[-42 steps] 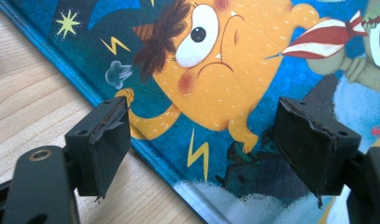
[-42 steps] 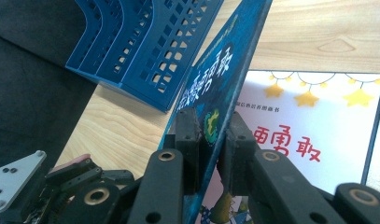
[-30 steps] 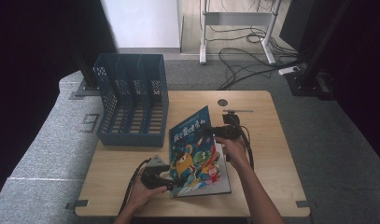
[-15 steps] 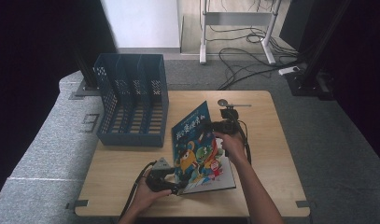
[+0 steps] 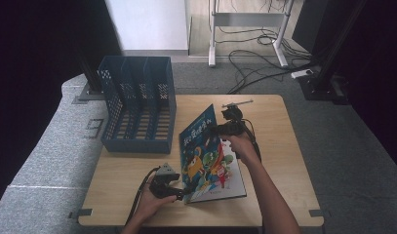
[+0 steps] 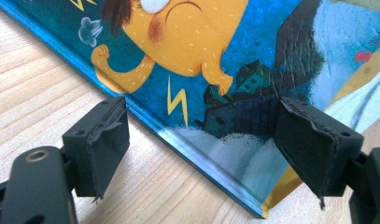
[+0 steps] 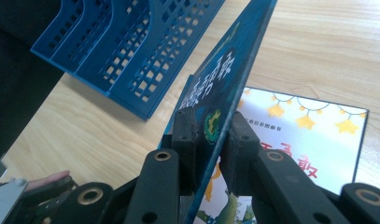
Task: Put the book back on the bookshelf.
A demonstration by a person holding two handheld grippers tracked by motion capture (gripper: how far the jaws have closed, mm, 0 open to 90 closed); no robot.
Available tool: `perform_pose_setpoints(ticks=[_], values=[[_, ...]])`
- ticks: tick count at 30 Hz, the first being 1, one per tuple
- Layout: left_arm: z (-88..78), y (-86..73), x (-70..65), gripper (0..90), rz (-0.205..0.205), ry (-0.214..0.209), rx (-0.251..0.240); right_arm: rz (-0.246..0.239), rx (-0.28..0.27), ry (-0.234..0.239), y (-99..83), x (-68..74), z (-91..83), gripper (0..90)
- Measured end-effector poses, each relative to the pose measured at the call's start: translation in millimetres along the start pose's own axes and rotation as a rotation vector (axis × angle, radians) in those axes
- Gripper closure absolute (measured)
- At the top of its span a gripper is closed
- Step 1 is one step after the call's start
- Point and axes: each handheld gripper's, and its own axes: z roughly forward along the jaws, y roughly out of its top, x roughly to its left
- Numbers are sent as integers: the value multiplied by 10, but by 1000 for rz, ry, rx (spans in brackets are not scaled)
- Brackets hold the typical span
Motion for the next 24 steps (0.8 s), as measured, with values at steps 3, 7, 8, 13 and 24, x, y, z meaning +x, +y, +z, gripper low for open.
perform_pose_setpoints(ticks=[3,7,8,13,24], values=[[-4,1,-3,183,1,1,0,-12,35,8,36,3,40,737],[-7,1,-8,184,2,3,0,-22,53,14,76,7,87,737],[-8,1,-10,185,3,3,-1,-23,58,12,82,6,96,753],[-2,7,-66,184,21,-16,6,-6,57,18,88,-11,107,772],[12,26,-218,166,57,-46,12,44,30,29,84,-31,120,797]])
